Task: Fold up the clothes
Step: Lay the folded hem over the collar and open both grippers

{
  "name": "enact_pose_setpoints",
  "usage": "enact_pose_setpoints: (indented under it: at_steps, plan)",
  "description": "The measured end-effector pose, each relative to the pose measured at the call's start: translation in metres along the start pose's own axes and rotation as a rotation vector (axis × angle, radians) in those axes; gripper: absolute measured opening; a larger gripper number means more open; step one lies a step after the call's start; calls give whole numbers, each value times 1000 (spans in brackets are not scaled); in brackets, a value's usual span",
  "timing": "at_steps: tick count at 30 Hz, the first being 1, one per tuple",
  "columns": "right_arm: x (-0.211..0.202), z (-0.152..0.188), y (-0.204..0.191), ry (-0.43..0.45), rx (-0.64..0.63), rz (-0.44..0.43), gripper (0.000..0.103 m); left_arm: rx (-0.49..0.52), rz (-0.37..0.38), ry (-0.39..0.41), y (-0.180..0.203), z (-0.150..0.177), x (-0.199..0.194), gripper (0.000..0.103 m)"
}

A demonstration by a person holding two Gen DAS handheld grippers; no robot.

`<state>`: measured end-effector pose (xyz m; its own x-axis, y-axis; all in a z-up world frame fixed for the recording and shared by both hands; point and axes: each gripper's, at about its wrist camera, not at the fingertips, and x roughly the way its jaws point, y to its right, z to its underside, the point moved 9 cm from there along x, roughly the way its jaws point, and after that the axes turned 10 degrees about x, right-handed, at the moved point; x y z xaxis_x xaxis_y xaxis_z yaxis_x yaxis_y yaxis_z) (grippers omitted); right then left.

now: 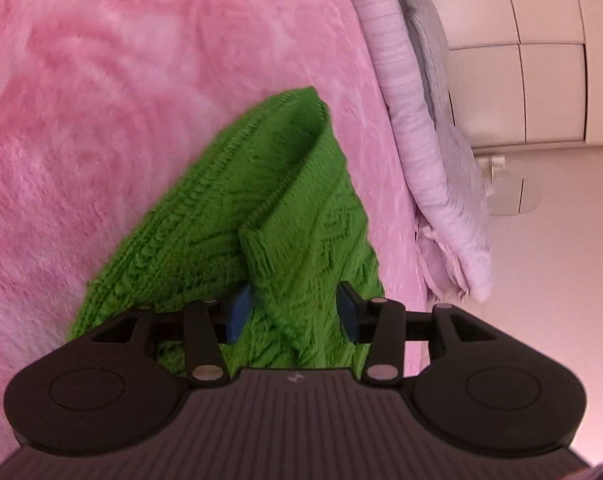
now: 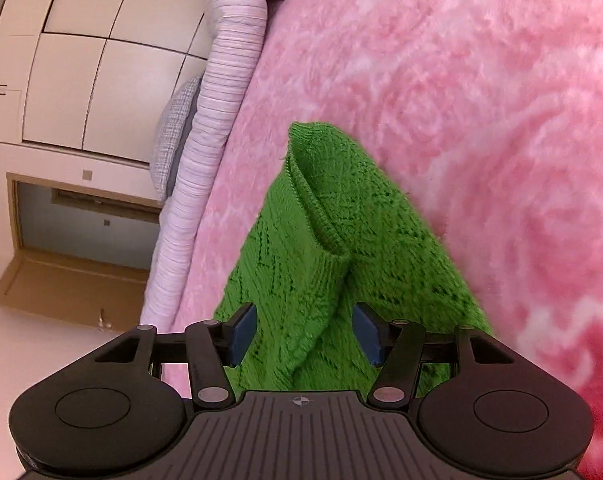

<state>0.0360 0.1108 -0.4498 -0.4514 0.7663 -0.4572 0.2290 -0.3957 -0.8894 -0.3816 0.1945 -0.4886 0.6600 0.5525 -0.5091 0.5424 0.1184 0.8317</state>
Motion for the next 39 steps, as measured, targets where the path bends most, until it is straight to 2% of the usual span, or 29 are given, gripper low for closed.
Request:
enact_pose_setpoints:
  at_steps: [3,4,5,6,7,10,15,18,22,24,26,30,36,39]
  plan:
    - [9,-7,4,0,-12,18,55,49,-23,1,5,-2,9,39]
    - [13,-8,3,2,-26,31,48,72,-30,3,8,-4,11,36]
    - [17,-10,3,7,-50,49,38,106,-38,3,11,-5,12,31]
    - [19,-10,1,14,-76,66,25,156,-44,1,15,-4,12,12]
    - [19,-10,0,23,-104,82,9,205,-51,-1,19,-4,12,9]
    - [15,-8,-8,55,-187,113,8,337,-49,7,34,-1,-1,8]
    - [-37,5,-30,94,-259,16,7,490,-42,5,47,22,-43,8]
    - [-66,24,-20,75,-245,7,7,510,-66,-21,35,46,-61,8]
    - [-78,48,19,42,-196,81,7,489,-105,-50,9,73,-77,8]
    - [-86,54,31,50,-144,66,7,480,-98,-42,9,78,-84,8]
    - [-94,58,30,64,-123,34,7,500,-86,-35,15,83,-93,8]
    - [-110,62,17,84,-166,3,7,555,-76,-26,25,94,-107,8]
    - [-118,69,26,85,-151,18,7,567,-110,-35,14,108,-111,8]
    - [-119,71,31,90,-150,28,7,563,-100,-34,14,110,-113,8]
